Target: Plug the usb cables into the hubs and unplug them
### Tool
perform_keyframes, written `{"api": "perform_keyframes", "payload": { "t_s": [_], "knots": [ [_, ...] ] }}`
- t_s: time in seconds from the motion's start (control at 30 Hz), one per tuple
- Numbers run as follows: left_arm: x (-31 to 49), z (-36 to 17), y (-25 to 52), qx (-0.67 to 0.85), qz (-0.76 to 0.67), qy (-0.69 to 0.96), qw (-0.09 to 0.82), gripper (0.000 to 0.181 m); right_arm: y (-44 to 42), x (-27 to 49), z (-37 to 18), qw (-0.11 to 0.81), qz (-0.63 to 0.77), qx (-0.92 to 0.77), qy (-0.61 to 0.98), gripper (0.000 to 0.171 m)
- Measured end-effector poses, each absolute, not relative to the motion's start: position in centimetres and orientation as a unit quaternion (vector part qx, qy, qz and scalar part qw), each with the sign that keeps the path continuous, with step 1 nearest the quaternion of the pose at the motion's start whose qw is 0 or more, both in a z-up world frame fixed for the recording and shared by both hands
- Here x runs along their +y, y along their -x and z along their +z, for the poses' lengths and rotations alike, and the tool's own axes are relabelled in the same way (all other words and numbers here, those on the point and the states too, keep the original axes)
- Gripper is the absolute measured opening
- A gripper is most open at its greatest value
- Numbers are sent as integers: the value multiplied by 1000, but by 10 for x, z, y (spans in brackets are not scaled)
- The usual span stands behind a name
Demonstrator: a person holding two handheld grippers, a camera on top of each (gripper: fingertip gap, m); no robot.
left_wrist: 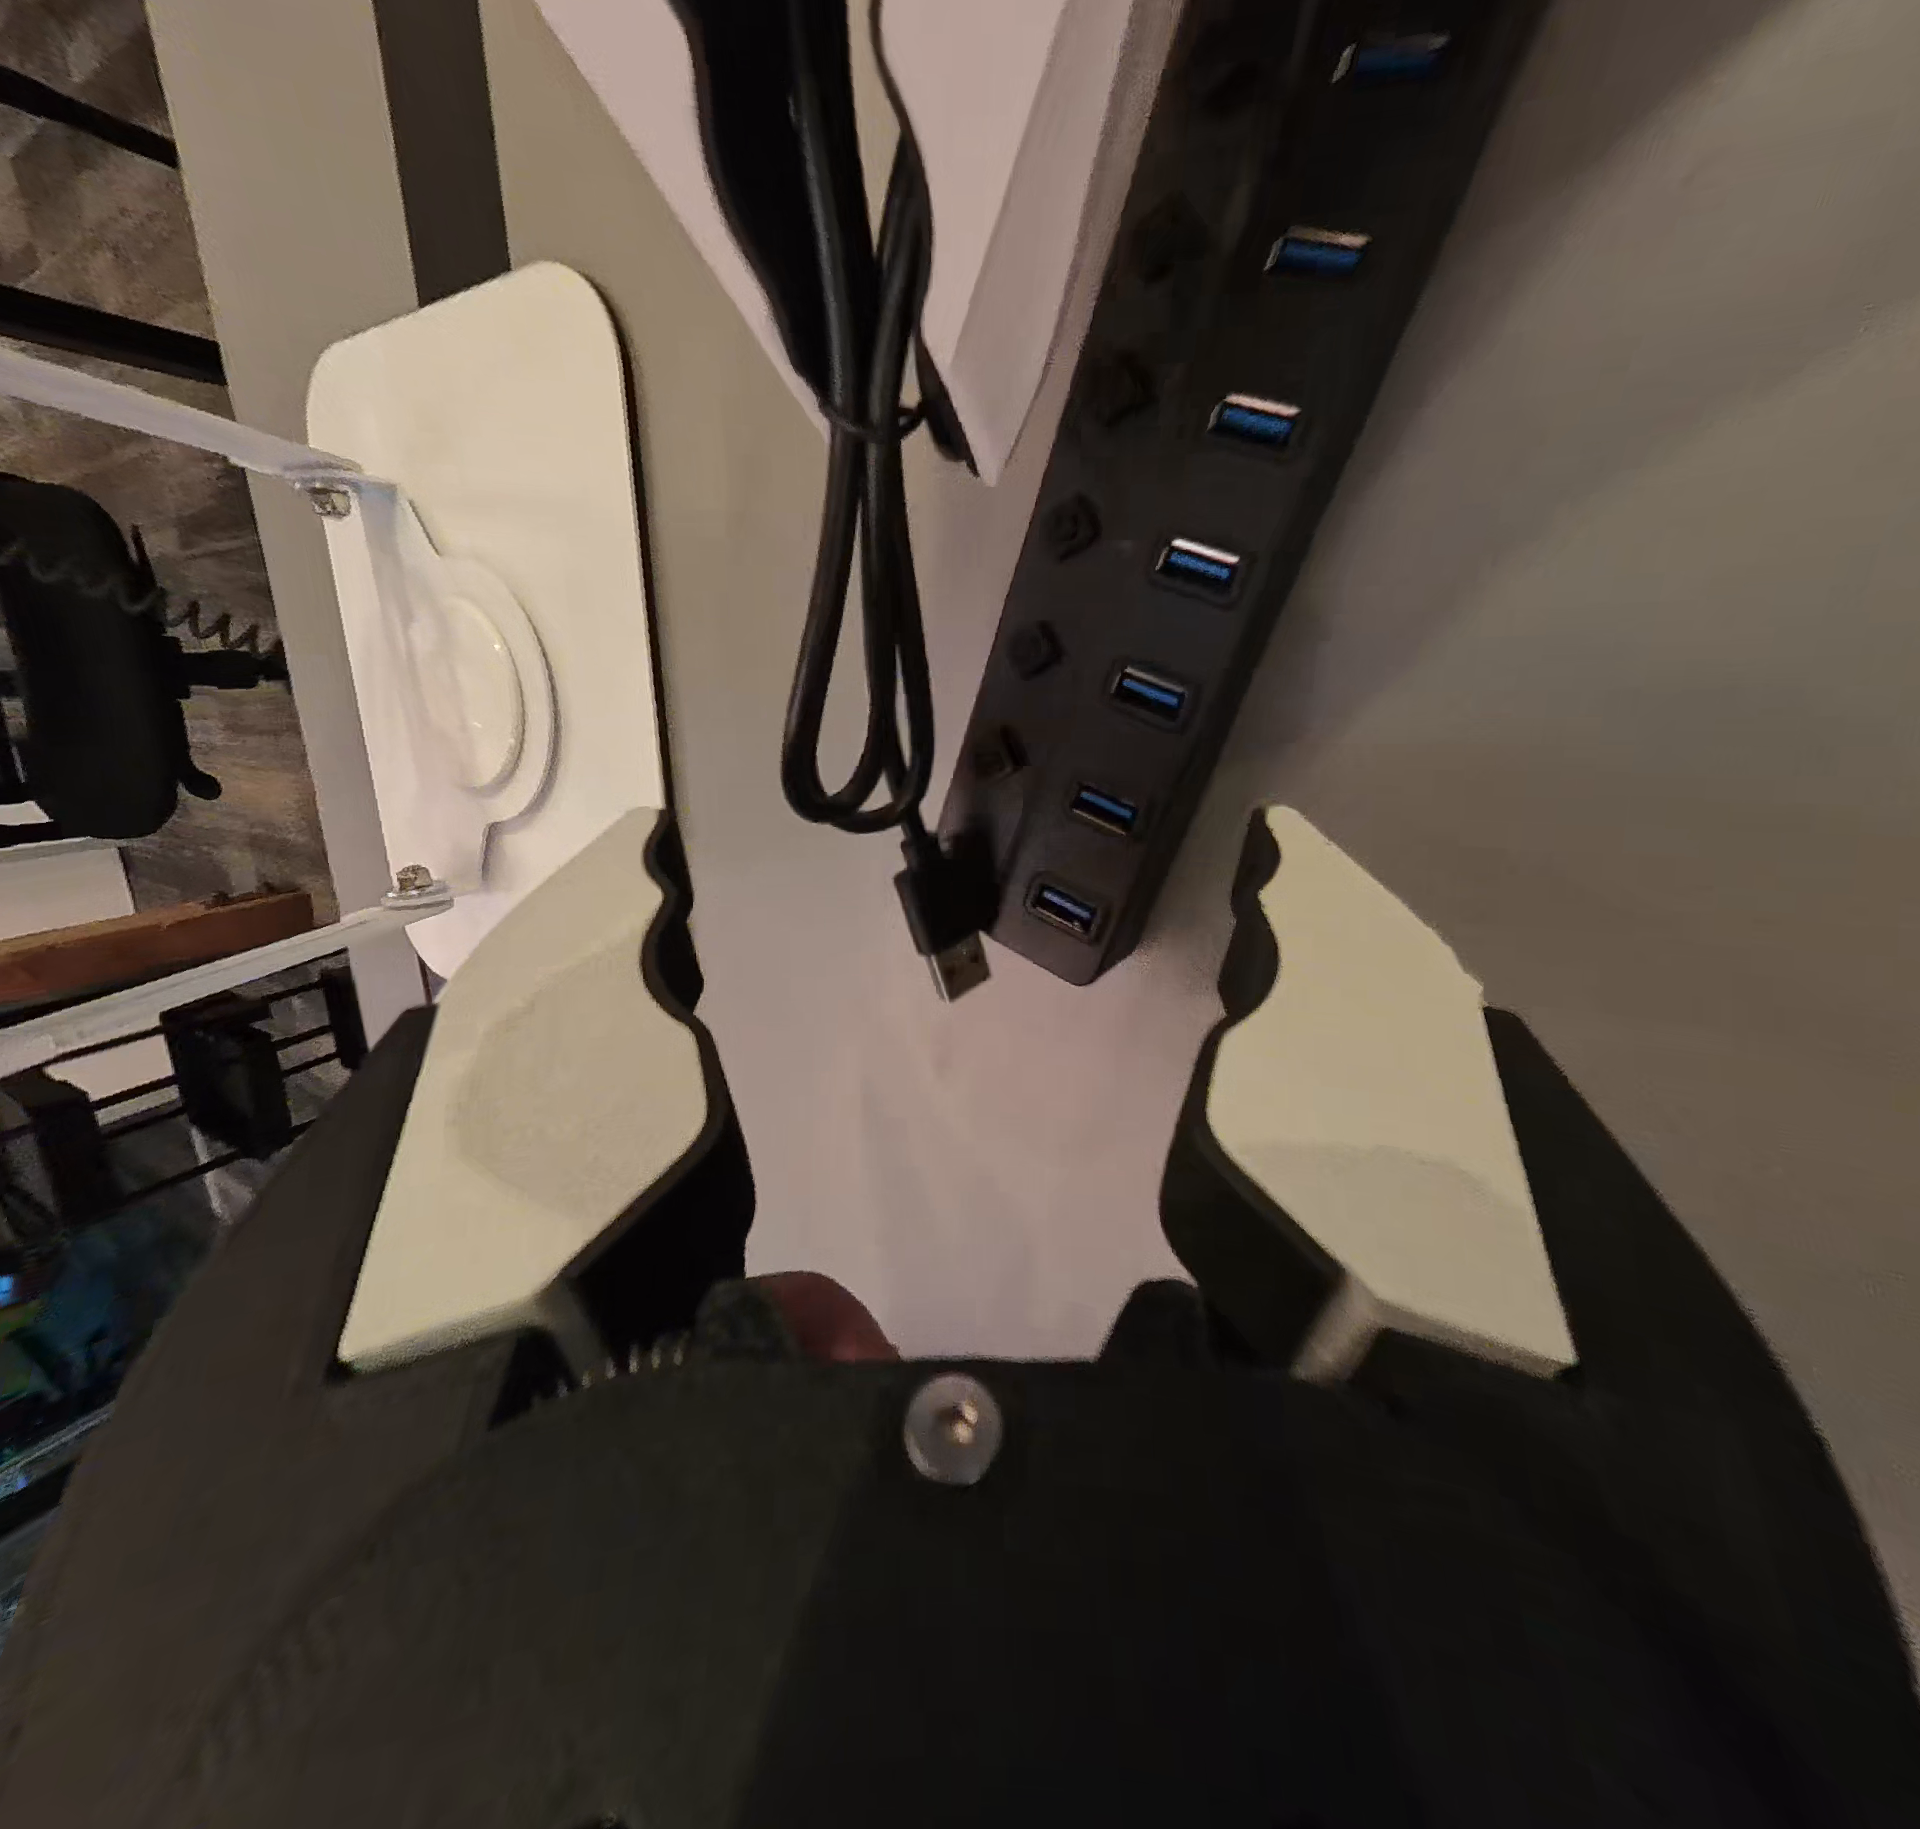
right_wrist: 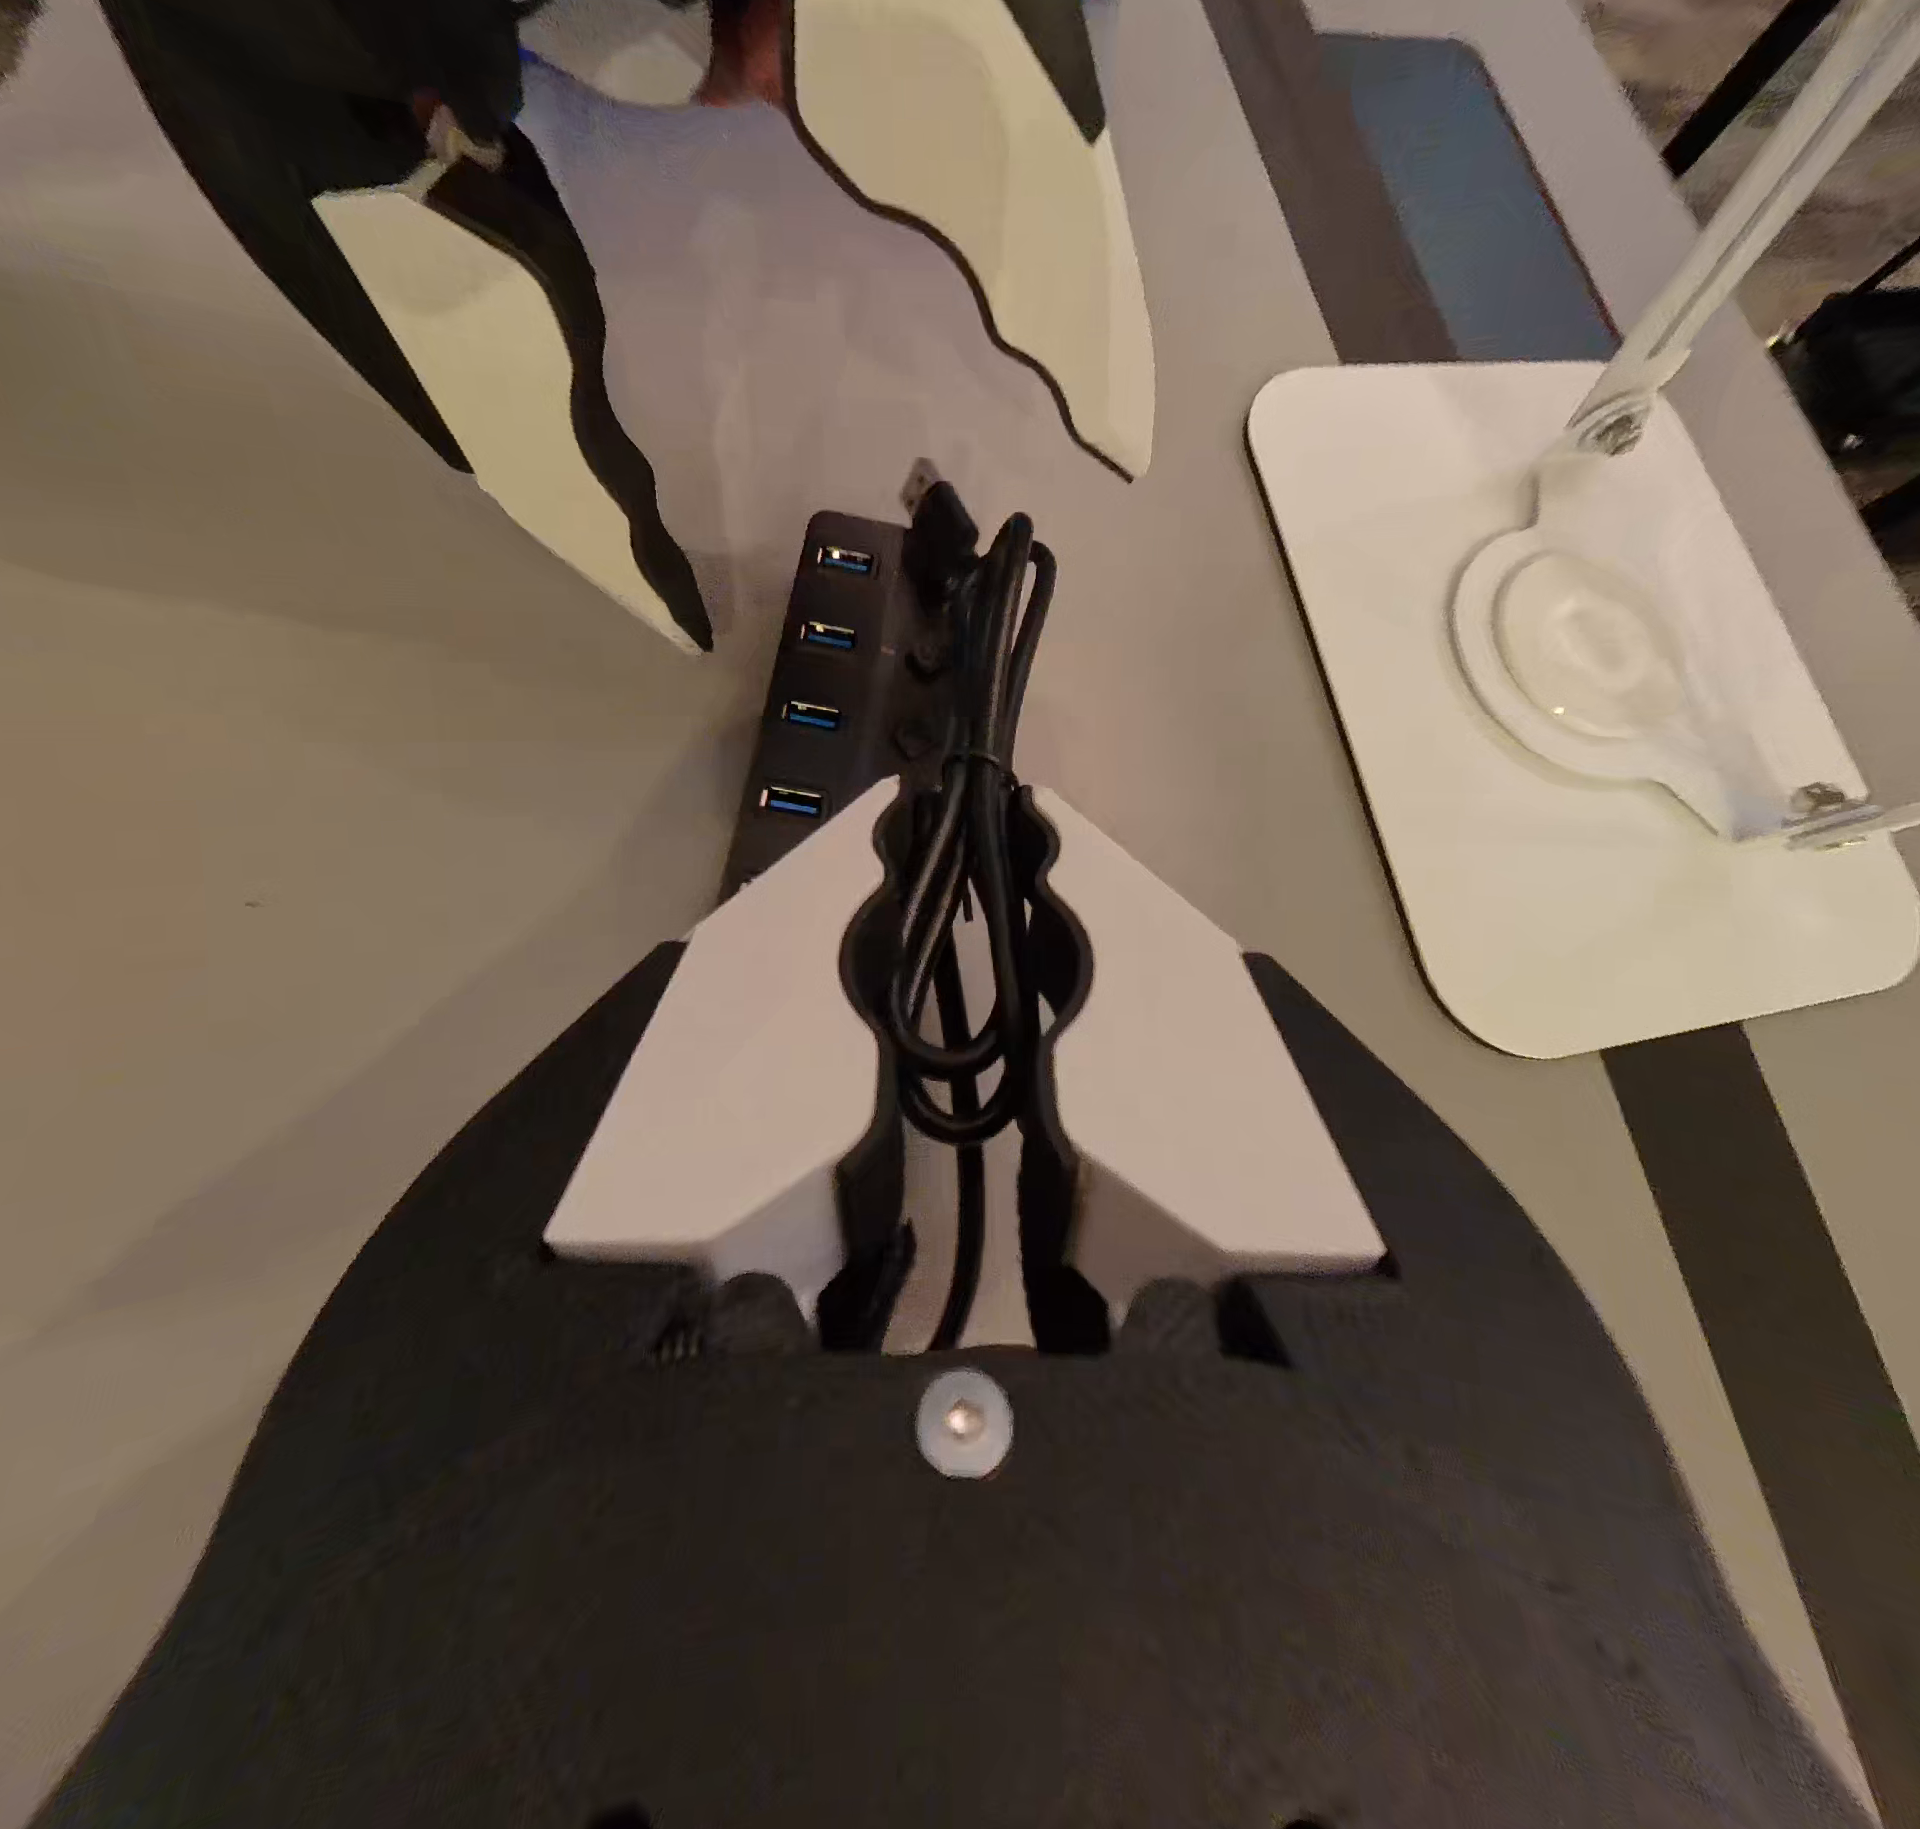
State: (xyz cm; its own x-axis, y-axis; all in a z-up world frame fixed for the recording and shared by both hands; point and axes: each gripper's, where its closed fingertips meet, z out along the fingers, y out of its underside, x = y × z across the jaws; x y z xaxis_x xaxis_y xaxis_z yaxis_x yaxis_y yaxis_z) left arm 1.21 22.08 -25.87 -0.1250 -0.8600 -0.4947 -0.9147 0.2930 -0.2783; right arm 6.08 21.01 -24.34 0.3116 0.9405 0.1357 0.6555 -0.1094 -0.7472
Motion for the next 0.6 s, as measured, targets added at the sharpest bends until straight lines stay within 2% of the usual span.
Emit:
{"api": "perform_keyframes", "payload": {
  "t_s": [0.13, 0.23, 0.37, 0.47, 0.5, 0.6],
  "knots": [
    [228, -267, -14, 748, 57, 590, 298, 96, -61, 216, -270, 330, 174, -559, 740, 16],
    [226, -277, -17, 756, 53, 585, 287, 94, -60, 212, -270, 324, 173, -567, 738, 18],
    [226, -282, -23, 755, 36, 586, 292, 82, -58, 199, -263, 286, 201, -574, 740, 63],
    [226, -283, -25, 751, 27, 592, 291, 80, -60, 189, -260, 252, 208, -577, 748, 80],
    [226, -283, -25, 749, 26, 594, 292, 80, -61, 184, -261, 237, 206, -576, 754, 92],
    [226, -285, -28, 744, 20, 601, 291, 79, -66, 180, -266, 218, 140, -588, 766, 115]
  ]
}}
